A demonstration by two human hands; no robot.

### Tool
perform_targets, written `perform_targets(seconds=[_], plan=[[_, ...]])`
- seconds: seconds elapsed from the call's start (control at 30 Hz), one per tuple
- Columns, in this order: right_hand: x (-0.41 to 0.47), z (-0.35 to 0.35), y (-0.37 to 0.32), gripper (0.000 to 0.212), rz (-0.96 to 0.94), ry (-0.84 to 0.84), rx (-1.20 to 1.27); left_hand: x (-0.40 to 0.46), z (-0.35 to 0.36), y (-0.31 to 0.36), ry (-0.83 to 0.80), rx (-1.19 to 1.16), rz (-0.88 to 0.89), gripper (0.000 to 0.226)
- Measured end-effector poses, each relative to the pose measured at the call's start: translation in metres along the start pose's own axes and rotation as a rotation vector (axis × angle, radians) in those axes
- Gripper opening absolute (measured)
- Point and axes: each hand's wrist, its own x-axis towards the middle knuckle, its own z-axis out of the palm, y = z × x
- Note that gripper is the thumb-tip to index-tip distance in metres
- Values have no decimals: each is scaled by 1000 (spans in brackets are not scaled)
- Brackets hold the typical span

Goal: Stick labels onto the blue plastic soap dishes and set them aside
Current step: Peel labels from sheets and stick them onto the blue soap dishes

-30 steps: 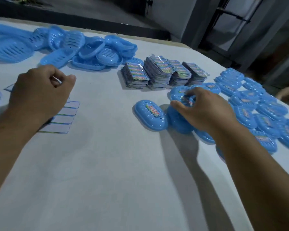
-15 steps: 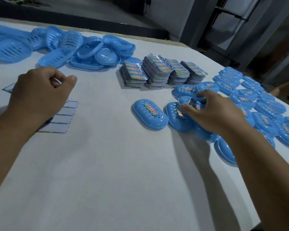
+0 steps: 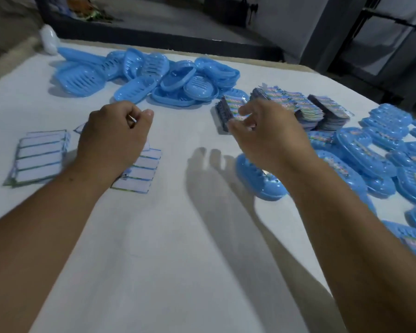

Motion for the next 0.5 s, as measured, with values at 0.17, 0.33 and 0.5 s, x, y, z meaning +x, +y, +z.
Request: perform_targets(seconds=[0.17,0.33,0.5], plan=[[20,45,-49,28,-100,-160,74,4,-2,-4,18,39,-24,29],[29,82,-75,25,-127,-241,83,6,-5,-10,-6,110,-90,25],[26,100,-73,26,-157,-183,158,9,-9,-18,1,175,-121,27]])
